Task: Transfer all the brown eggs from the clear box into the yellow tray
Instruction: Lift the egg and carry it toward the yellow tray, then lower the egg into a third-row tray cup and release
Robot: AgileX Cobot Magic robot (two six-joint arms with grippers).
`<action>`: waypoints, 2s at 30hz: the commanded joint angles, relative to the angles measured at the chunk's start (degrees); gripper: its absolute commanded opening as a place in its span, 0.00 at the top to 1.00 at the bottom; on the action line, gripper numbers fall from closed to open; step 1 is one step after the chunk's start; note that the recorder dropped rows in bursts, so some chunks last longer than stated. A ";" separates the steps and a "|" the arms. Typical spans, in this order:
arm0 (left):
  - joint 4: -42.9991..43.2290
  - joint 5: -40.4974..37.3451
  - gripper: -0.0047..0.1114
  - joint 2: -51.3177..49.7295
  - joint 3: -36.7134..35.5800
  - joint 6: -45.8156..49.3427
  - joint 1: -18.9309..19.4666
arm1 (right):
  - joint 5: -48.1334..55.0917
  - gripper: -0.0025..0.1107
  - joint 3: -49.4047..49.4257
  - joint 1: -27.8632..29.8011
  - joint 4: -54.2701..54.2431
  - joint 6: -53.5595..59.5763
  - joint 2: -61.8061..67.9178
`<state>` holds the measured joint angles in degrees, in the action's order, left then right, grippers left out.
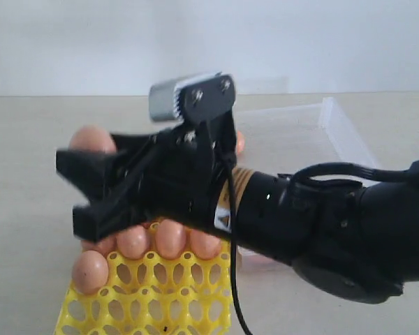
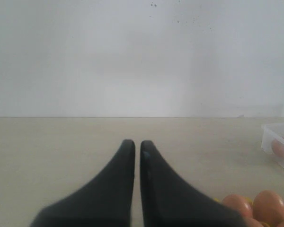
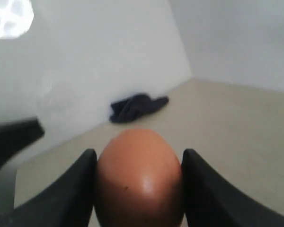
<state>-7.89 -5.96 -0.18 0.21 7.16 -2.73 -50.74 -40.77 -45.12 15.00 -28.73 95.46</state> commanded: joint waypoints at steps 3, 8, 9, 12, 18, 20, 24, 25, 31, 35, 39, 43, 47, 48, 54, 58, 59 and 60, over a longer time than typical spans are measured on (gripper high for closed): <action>-0.02 0.09 0.92 0.18 -0.21 0.17 0.15 | 6.41 0.98 1.46 -0.09 14.09 -2.10 0.15; -0.02 0.09 0.92 0.18 -0.21 0.17 0.15 | 5.69 0.98 1.46 -0.09 14.09 2.39 2.39; -0.02 0.09 0.92 0.18 -0.21 0.17 0.15 | 5.54 0.98 1.46 -0.09 14.09 2.42 3.51; -0.02 0.36 0.92 0.18 -0.21 0.17 0.15 | 2.32 0.98 1.46 -0.09 13.15 2.75 9.61; -0.02 0.37 0.92 0.18 -0.21 0.17 0.15 | -3.99 0.98 1.46 -0.09 -4.54 11.30 17.93; -0.02 0.37 0.92 0.18 -0.21 0.17 0.15 | -3.99 0.98 1.46 -0.09 -2.22 11.30 17.88; -0.02 0.37 0.92 0.18 -0.21 0.17 0.15 | -3.70 0.98 0.76 -0.09 -1.67 11.30 18.79; -0.02 0.37 0.92 0.18 -0.21 0.17 0.15 | -3.68 0.98 0.51 -0.09 -1.67 11.30 19.11; -0.02 0.37 0.92 0.18 -0.21 0.17 0.15 | -3.68 0.98 0.10 -0.09 -1.45 10.52 21.08; -0.02 0.37 0.92 0.18 -0.21 0.17 0.15 | -3.79 0.98 0.10 -0.09 -1.45 10.41 21.08; -0.02 0.37 0.92 0.18 -0.21 0.17 0.15 | -4.48 0.98 0.10 -0.09 0.96 10.41 21.08; -0.02 -0.05 0.92 0.18 -0.21 0.17 0.15 | -5.12 0.98 0.10 -0.09 3.49 12.16 21.08; -0.02 -0.05 0.92 0.18 -0.21 0.17 0.15 | -4.75 0.98 0.10 -0.09 3.49 12.70 21.08; -0.02 -0.05 0.92 0.18 -0.21 0.17 0.15 | -4.75 0.98 0.10 -0.09 3.49 12.70 21.08; -0.02 -0.05 0.92 0.18 -0.21 0.17 0.15 | -4.75 0.98 0.10 -0.09 3.49 12.82 21.08; -0.02 -0.05 0.92 0.18 -0.21 0.17 0.15 | -4.75 0.97 0.10 -0.09 3.49 13.73 21.08; -0.02 -0.05 0.92 0.18 -0.21 0.17 0.15 | -4.75 0.95 0.10 -0.09 3.58 14.12 21.08; -0.02 -0.05 0.92 0.18 -0.21 0.17 0.15 | -4.75 0.91 0.10 -0.09 3.71 14.31 21.08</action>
<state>-7.89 -5.96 -0.18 0.21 7.16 -2.73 -55.17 -40.63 -45.12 17.84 -15.61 116.49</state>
